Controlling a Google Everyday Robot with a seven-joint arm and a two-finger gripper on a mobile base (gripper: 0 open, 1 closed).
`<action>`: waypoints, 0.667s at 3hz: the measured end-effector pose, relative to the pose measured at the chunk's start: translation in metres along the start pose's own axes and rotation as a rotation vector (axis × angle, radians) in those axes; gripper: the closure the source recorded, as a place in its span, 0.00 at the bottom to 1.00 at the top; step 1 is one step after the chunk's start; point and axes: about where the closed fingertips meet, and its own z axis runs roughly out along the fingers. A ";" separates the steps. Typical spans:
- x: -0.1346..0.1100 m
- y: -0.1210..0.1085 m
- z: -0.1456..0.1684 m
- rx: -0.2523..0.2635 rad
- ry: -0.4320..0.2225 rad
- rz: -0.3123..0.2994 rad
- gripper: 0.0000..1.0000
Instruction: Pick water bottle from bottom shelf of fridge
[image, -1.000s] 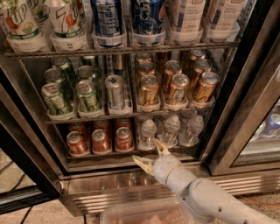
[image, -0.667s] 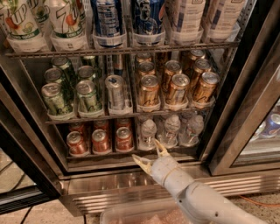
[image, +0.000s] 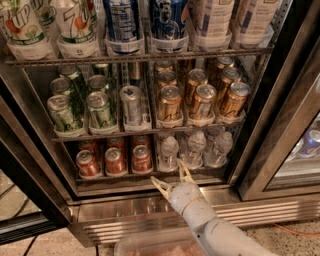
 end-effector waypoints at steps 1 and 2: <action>0.003 -0.007 0.000 0.066 -0.007 -0.009 0.40; 0.003 -0.007 0.000 0.066 -0.007 -0.009 0.41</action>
Offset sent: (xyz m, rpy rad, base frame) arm 0.0031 -0.0059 -0.0008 -0.0033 -0.0276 -0.0526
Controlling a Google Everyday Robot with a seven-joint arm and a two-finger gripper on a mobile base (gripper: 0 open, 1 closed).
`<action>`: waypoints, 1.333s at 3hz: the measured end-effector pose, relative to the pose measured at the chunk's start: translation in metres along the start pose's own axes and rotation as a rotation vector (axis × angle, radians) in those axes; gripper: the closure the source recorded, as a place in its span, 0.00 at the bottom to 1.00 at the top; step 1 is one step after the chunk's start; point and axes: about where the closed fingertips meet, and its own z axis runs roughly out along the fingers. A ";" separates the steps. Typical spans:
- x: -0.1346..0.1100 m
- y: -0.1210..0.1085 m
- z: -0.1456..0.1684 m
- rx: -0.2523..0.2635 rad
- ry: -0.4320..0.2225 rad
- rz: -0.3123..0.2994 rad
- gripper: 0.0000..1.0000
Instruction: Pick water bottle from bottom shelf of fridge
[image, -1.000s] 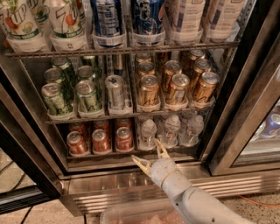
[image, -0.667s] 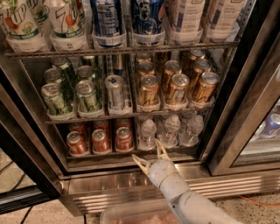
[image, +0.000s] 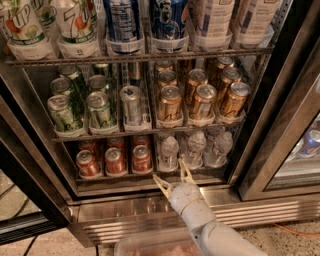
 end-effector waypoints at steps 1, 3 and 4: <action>-0.003 -0.008 0.008 0.033 -0.021 -0.001 0.40; -0.004 -0.026 0.022 0.114 -0.057 -0.007 0.39; -0.001 -0.035 0.039 0.147 -0.066 -0.008 0.40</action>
Offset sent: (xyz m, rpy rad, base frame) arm 0.0338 -0.0173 0.0145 0.0272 -0.1091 -0.1087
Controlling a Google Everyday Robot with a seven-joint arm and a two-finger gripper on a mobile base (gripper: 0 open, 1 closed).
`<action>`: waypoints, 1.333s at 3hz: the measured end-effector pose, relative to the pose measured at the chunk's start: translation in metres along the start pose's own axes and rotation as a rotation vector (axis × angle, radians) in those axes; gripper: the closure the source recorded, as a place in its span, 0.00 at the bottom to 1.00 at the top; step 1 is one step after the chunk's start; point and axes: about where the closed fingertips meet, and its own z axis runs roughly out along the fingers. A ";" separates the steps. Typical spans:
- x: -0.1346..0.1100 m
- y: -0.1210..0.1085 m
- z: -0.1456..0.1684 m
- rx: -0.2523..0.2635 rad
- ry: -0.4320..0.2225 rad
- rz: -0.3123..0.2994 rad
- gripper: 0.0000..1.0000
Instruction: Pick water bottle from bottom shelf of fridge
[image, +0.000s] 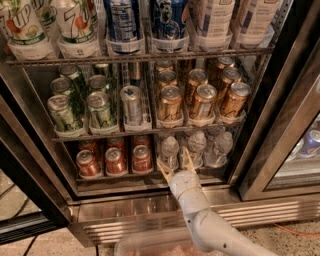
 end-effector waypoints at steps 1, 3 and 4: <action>0.003 0.000 0.009 -0.002 0.006 0.005 0.38; 0.010 0.005 0.020 -0.014 0.020 0.011 0.38; 0.012 0.000 0.026 0.000 0.021 0.011 0.39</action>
Offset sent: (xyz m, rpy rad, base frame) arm 0.0189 0.0098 -0.0133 0.0065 0.0333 0.0207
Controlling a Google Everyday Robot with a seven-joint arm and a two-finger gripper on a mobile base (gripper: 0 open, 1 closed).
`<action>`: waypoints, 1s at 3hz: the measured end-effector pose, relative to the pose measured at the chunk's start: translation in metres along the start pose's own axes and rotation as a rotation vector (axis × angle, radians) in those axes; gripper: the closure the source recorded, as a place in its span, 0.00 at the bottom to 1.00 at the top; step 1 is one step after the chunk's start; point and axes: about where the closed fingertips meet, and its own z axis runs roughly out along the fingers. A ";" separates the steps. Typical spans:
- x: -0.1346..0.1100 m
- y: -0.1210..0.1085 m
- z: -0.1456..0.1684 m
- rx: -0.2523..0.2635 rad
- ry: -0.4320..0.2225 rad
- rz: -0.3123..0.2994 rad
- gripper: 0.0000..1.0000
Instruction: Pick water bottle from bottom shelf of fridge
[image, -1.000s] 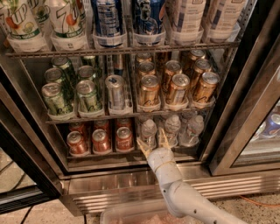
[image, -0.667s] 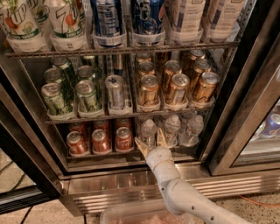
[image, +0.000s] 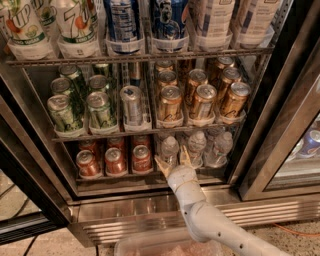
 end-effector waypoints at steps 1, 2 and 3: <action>0.002 0.000 0.004 -0.005 0.006 0.010 0.58; 0.002 0.000 0.004 -0.005 0.006 0.010 0.81; 0.002 0.000 0.004 -0.005 0.006 0.010 1.00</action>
Offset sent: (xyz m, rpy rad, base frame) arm 0.0038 0.0001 -0.0020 0.0072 0.0089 0.0025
